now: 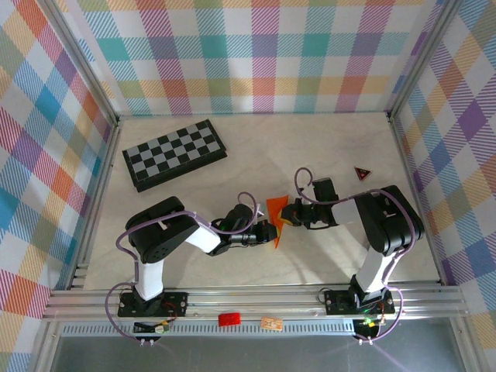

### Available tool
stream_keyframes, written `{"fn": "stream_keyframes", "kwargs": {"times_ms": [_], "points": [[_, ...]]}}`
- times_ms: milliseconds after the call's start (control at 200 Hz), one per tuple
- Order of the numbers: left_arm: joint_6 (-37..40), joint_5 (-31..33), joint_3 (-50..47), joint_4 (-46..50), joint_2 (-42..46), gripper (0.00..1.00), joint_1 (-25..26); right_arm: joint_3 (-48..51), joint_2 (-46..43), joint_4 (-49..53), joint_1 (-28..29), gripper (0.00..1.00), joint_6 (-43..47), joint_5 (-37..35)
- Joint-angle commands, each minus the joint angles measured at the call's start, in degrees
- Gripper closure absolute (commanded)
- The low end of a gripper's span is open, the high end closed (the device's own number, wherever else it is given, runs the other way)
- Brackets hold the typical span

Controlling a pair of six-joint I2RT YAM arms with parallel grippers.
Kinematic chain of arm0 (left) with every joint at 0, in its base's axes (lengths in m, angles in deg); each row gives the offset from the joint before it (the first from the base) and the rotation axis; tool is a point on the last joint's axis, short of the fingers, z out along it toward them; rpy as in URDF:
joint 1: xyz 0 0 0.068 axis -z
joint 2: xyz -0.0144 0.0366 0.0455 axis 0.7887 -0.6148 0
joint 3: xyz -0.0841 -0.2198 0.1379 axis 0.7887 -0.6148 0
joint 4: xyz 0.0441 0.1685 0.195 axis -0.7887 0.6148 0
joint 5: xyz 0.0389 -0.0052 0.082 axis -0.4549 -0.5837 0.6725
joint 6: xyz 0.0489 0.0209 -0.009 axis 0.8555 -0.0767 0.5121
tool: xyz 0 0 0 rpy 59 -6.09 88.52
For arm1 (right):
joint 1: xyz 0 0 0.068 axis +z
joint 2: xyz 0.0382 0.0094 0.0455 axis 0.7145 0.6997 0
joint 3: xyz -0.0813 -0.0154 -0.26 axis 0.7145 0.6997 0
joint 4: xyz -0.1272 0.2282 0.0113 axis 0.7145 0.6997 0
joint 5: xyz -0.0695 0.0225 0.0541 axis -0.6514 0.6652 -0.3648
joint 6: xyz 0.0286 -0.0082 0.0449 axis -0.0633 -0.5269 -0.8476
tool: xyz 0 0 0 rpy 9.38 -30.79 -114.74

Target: Fold a paper plane with a square sheet of paper (pick it up from the middle)

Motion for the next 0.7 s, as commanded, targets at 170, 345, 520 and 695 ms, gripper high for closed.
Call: {"fn": "stream_keyframes", "kwargs": {"times_ms": [170,345,520,695], "points": [[2.1,3.0,-2.3,9.1,-0.5,1.00,-0.4,0.5,2.0,1.4,0.4,0.95,0.7,-1.9],[4.3,2.7,-1.6,13.0,0.2,0.98,-0.4,-0.6,-0.8,6.5,0.4,0.96,2.1,-4.5],[5.9,2.2,-0.8,15.4,2.2,0.88,-0.4,-1.4,1.0,10.5,0.7,0.97,3.3,-7.1],[7.3,0.5,0.3,17.3,5.2,0.81,-0.4,-1.2,2.2,11.5,1.6,0.98,3.1,-9.0]]}}
